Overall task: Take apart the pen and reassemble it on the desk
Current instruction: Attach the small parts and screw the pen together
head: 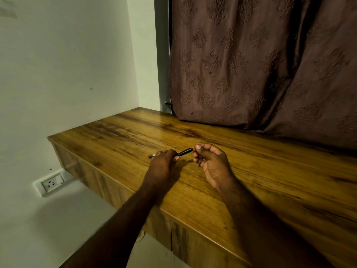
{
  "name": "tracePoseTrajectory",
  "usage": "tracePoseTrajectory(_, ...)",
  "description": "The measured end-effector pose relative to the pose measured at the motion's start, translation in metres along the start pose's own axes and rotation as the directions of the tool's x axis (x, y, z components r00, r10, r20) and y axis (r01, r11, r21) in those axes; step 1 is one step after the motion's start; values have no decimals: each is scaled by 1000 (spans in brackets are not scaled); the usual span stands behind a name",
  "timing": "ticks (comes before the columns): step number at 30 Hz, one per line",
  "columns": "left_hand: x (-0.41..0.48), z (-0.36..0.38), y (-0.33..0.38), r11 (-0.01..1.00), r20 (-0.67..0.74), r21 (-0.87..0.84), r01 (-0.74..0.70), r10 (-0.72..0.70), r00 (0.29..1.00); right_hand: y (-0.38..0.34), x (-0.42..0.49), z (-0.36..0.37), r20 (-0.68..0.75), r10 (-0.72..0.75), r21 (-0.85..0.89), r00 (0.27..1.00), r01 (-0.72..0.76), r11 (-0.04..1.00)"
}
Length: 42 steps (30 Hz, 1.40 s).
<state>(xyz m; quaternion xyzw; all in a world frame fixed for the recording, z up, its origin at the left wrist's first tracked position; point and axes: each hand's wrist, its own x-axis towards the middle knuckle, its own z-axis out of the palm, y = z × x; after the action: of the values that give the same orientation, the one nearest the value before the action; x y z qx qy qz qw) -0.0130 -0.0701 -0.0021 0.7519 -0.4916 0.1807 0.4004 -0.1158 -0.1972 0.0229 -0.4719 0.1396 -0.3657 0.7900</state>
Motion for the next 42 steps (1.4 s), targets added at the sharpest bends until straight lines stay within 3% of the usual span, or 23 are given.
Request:
tracePoseTrajectory(8,1,2,-2,1000,13,14,6,-6,1000,1,0,-2,-6,18,-16,1000,-18,1000)
tracePoseTrajectory(25,0,5,-4,1000,-7,19,-23,23,1000,3,-3,0,-4,10,-256,1000,-11,967)
tracePoseTrajectory(37,1,8,-9,1000,-21,21,-12,13,1000,4,-6,6,17,-52,-446,999,54,893)
tracePoseTrajectory(42,1,7,-8,999,-11,9,-33,33,999,12,-3,3,33,-106,-626,994,103,773)
